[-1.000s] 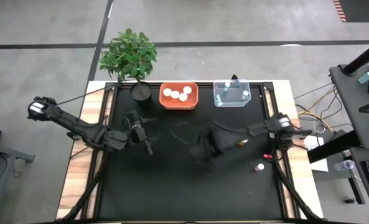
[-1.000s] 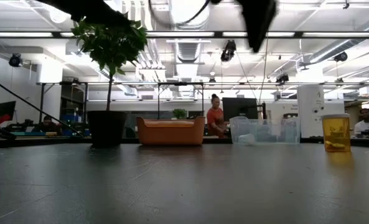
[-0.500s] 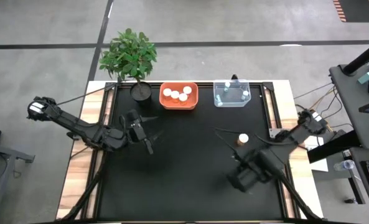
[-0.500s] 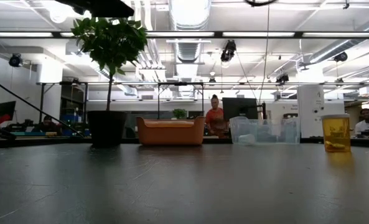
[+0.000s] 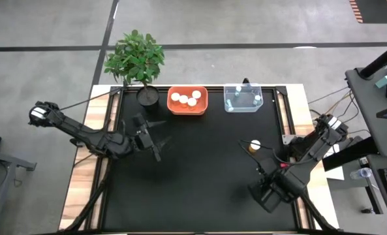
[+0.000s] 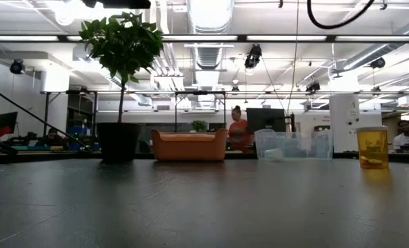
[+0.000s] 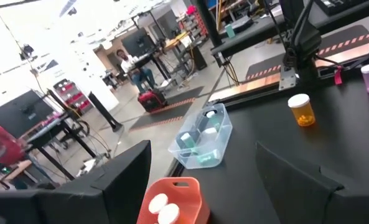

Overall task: Pick and place medicine bottles into bin by pill shape (circle, oval)
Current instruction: Put the pink pill bottle into the transparent bin

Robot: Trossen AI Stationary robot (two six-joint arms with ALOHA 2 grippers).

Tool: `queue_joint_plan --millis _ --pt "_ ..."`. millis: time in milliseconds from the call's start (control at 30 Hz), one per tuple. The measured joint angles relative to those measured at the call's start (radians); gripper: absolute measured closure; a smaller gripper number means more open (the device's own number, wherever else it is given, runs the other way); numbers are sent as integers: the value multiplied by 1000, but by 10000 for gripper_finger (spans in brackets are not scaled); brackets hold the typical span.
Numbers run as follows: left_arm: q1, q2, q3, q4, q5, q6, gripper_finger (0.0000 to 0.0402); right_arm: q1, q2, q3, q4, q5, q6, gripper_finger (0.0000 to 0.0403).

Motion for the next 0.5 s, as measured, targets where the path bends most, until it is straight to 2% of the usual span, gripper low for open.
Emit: queue_joint_plan --millis 500 --pt "0 0 0 37 0 101 132 5 -52 -58 2 -12 17 179"
